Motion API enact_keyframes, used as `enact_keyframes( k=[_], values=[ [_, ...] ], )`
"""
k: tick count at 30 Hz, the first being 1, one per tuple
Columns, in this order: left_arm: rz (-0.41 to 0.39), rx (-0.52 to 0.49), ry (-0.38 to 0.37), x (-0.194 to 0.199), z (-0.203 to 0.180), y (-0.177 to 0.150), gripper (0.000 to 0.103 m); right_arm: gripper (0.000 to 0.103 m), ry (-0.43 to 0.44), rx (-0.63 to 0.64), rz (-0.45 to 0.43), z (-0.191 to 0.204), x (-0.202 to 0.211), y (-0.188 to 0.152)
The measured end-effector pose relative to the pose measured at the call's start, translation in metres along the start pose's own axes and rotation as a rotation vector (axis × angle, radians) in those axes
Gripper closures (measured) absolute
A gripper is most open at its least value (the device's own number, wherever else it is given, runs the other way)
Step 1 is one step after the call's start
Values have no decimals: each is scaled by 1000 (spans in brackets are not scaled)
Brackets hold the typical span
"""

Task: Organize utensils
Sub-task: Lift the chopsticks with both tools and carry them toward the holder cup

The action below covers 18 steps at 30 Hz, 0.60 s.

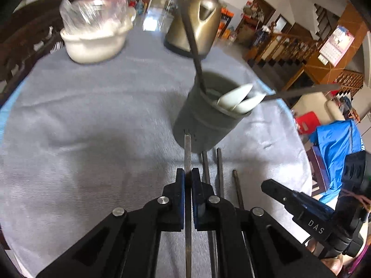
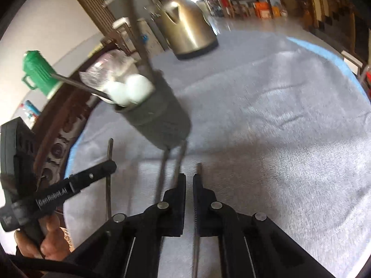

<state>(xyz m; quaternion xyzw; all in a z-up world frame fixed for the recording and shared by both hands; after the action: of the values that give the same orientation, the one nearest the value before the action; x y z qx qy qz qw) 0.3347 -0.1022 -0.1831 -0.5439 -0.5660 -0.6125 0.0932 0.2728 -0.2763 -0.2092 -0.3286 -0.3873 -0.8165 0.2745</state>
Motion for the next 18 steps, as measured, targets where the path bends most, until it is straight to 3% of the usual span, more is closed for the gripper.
enact_keyframes(
  k=[3, 4, 11, 14, 15, 16, 18],
  values=[
    [-37, -14, 7, 19, -3, 0, 98, 97, 19, 6, -29, 5, 13, -1],
    [-43, -21, 13, 23, -3, -1, 98, 97, -14, 17, -16, 4, 14, -2],
    [-34, 4, 18, 19, 3, -4, 98, 87, -103, -45, 136, -19, -20, -8],
    [-41, 4, 13, 26, 4, -3, 98, 69, -101, -28, 184, -15, -30, -14],
    [-45, 6, 10, 27, 4, -2, 98, 59, -112, -7, 185, -12, -33, -15],
    [-50, 5, 10, 29, 4, 0, 98, 40, -123, 8, 177, -9, -36, -13],
    [-68, -4, 13, 36, 3, 4, 98, 36, -135, 26, 146, -5, -38, -9]
  ],
)
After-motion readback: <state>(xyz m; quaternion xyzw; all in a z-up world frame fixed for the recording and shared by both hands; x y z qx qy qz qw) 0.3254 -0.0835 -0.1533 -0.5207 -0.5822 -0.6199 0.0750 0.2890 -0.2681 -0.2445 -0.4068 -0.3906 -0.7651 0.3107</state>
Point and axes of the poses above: each gripper's, at about its wrist camera, not at the fingertips, and x roughly against the way its jaws point, z to its left, y to its top, the point moved 8 cm from there along -x, roughly the way its jaws point, and after that the axes turned 12 degrees about -x, right-handed, at the moved point
